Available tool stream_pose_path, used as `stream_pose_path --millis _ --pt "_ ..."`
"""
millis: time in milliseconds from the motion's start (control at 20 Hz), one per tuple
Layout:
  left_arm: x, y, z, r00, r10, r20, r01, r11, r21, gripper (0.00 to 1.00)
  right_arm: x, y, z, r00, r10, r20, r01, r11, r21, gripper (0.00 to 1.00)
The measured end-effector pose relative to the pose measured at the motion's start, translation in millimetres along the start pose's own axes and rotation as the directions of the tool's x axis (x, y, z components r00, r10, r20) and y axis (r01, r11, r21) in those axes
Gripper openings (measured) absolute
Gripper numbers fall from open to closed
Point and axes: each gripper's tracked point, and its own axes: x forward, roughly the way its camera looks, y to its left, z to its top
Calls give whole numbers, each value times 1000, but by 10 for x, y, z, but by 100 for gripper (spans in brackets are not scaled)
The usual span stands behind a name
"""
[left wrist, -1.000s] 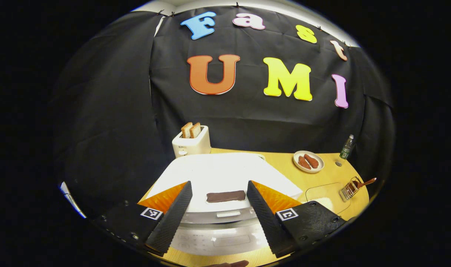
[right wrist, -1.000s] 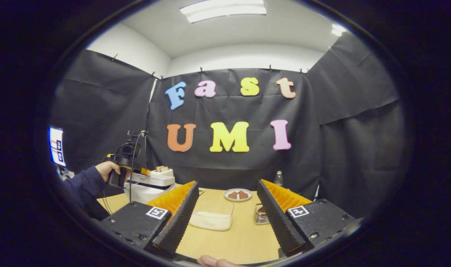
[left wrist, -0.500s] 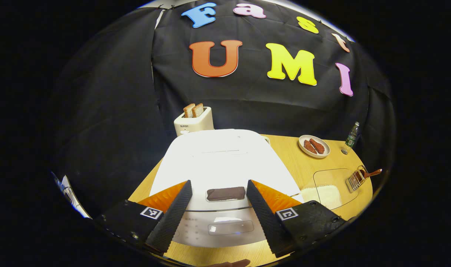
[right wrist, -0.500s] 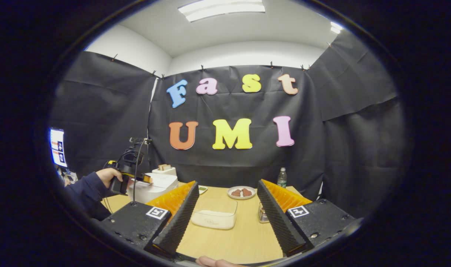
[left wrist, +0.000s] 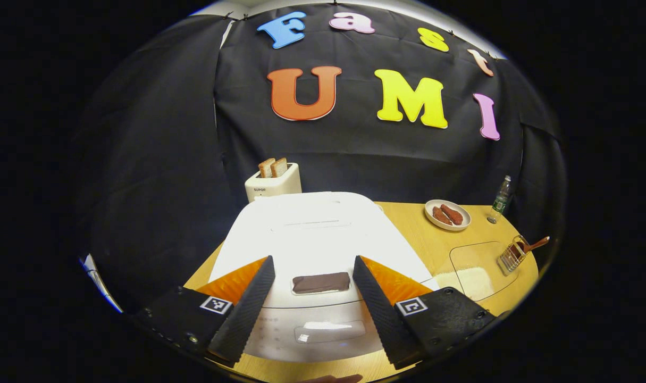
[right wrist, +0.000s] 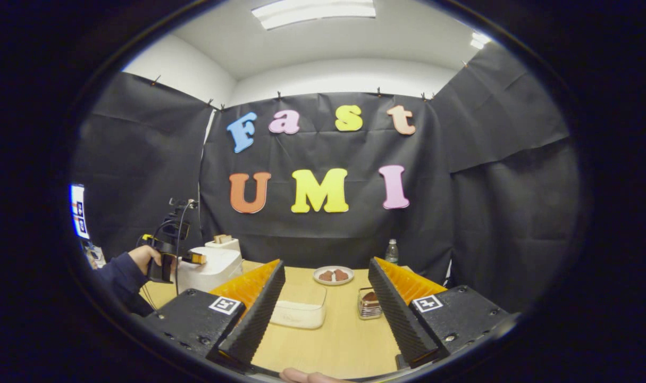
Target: Close the left gripper, press the button to open the rice cooker; take a wooden spoon from the chopstick holder with the right hand, scoop a spoonful of rice and pour it into the rice cooker, then put the wooden spoon back into the chopstick holder.
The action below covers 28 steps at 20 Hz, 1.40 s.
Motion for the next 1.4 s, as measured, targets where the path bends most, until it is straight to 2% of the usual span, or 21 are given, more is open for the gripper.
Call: stream_pose_path --millis 150,250,350,450,500,600,650,700,850,950,1000,1150,1300,1350,1400 --pt "15 -4 58 999 32 26 -31 999 -40 95 44 -131 28 1000 -28 5 28 1000 4 97" --pt "6 -43 112 998 38 47 -37 999 -39 95 49 -193 6 999 -42 1 42 999 4 100" --pt "-68 -119 183 997 23 70 -21 999 -29 93 59 -227 -11 999 -43 -2 43 999 6 97" --pt "-194 -130 272 994 44 102 -42 999 -21 93 58 -312 21 998 -65 10 65 998 8 98" --pt "-318 -190 329 991 44 124 -44 999 -4 93 65 -352 39 996 -85 17 85 996 2 100" --pt "-596 -327 477 980 38 198 -47 998 43 93 63 -400 67 994 -110 29 110 994 -2 97" --pt "-745 -394 538 971 34 235 -50 997 63 93 68 -392 61 993 -113 28 113 994 2 100" --pt "-863 -428 573 964 36 265 -57 996 73 93 61 -394 57 993 -113 25 113 994 9 97" --pt "-1346 -593 661 937 51 346 -88 992 93 93 72 -406 28 993 -114 15 113 993 15 100" --pt "-1568 -733 643 927 43 373 -81 993 87 93 62 -424 21 993 -119 12 119 993 23 97" --pt "-1679 -837 634 923 39 383 -75 994 80 93 53 -422 29 993 -118 14 117 993 24 100" --pt "-1917 -994 518 913 18 407 -44 998 55 94 39 -394 3 995 -103 14 102 994 23 100" --pt "-2093 -1167 363 909 -19 416 8 1000 28 96 37 -411 -28 996 -88 5 87 996 25 97" --pt "-2141 -1203 263 917 -30 399 25 1000 17 90 42 -437 -35 996 -91 5 91 995 31 100" --pt "-2183 -1225 207 917 -38 398 35 999 13 95 44 -448 -38 996 -93 4 93 995 32 97"
